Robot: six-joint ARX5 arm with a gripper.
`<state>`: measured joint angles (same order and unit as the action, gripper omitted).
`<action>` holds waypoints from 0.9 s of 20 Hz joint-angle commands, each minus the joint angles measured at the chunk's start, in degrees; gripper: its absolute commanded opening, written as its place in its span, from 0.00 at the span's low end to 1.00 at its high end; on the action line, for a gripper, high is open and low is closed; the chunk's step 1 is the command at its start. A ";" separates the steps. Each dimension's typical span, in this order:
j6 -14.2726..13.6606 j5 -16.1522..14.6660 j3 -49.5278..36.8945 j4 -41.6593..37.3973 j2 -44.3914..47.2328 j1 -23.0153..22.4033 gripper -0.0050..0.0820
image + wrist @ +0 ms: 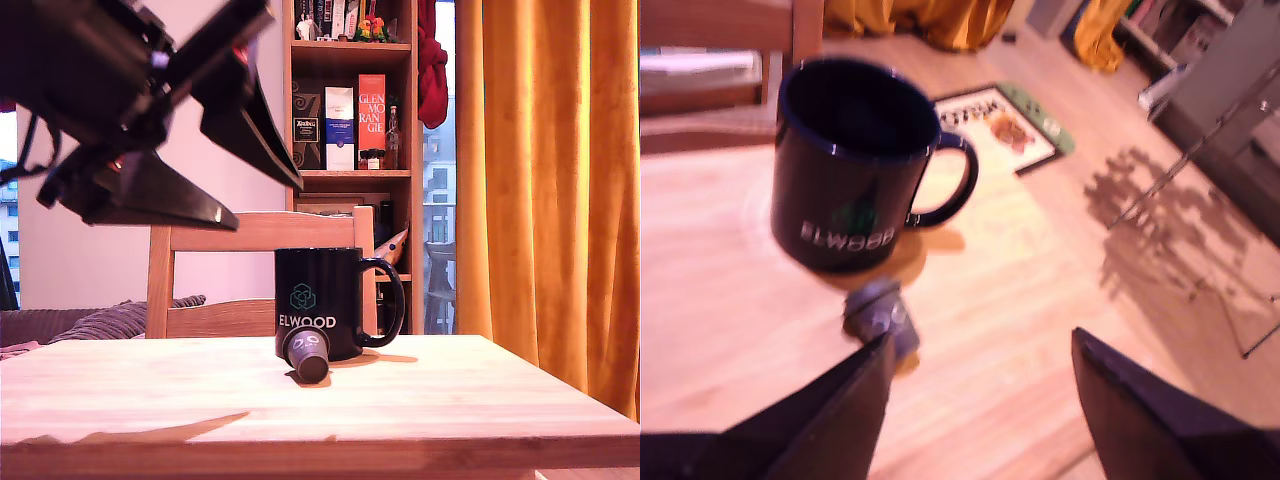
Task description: Pick up the coffee capsules on the table and drop them inside the coffee cup
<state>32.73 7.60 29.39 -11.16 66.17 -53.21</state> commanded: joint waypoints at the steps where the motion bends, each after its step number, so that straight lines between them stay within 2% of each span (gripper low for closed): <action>1: 0.24 0.17 -0.94 -1.36 2.16 -0.15 0.65; 7: 0.26 -0.70 5.49 0.57 11.56 0.33 0.65; 11: 0.28 -1.27 14.71 10.56 18.88 1.27 0.65; 15: 0.39 -1.20 21.11 15.89 25.20 2.78 0.65; 18: 3.93 -2.36 23.74 19.93 28.22 4.72 0.65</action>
<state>35.29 5.54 52.45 8.47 93.71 -48.95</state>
